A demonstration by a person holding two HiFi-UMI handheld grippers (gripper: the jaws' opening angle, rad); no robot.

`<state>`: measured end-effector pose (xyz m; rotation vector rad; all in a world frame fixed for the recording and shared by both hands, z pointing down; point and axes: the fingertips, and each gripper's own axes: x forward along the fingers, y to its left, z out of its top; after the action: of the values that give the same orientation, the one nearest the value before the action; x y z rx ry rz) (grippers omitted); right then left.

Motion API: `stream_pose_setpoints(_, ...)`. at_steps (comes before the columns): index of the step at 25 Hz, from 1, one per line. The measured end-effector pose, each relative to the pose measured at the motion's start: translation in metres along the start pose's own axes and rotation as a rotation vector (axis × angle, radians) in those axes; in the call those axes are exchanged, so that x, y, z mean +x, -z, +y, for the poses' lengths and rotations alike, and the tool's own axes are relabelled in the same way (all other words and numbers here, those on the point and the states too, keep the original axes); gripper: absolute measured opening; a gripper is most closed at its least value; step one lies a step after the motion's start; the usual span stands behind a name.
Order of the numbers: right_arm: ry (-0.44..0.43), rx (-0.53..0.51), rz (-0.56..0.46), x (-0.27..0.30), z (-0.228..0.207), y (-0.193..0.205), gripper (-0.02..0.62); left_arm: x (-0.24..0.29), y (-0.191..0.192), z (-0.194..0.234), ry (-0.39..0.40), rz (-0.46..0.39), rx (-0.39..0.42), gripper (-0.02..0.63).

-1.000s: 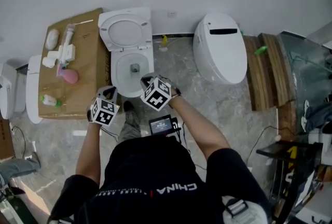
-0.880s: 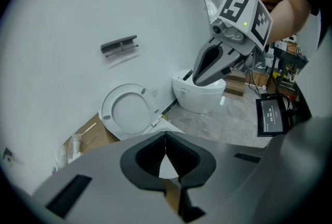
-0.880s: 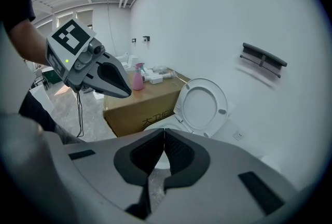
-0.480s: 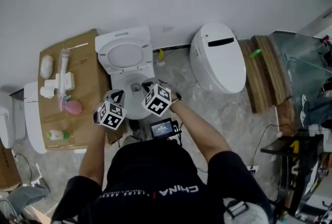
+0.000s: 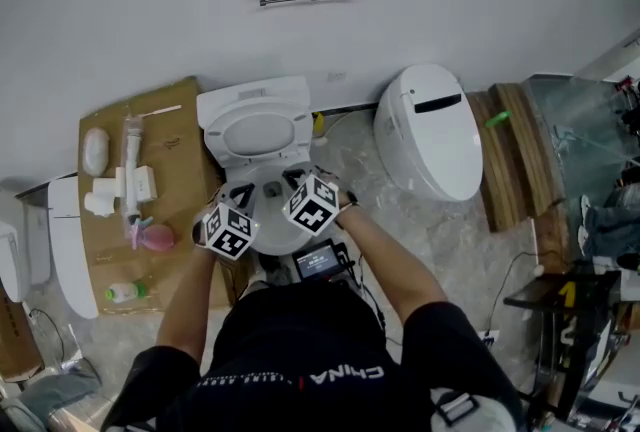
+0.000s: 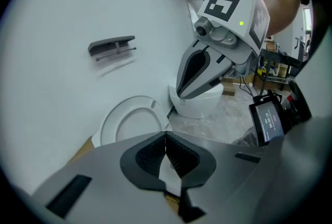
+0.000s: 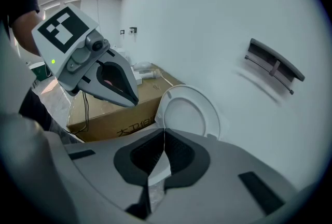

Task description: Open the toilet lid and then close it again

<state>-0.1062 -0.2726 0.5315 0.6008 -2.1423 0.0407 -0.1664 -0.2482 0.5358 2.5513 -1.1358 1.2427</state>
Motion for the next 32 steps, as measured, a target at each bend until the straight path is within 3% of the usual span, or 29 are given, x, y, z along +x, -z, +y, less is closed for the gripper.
stream_pose_setpoints(6,-0.045,-0.013,-0.03,0.016,-0.028,-0.006,0.015,0.014,0.004,0.021,-0.051,0.056,-0.079,0.011)
stream_pose_setpoints(14,-0.068,-0.03,-0.055,0.022,-0.054,-0.017,0.015,0.023,-0.006,0.035,-0.084,0.074,-0.124,0.011)
stream_pose_setpoints(22,-0.113,0.002,-0.083,0.03,-0.074,-0.028,0.015,0.036,-0.018,0.052,-0.103,0.065,-0.102,0.011)
stream_pose_setpoints(32,-0.129,-0.043,-0.097,0.082,-0.123,-0.07,0.035,0.075,-0.029,0.13,-0.144,0.064,-0.045,0.014)
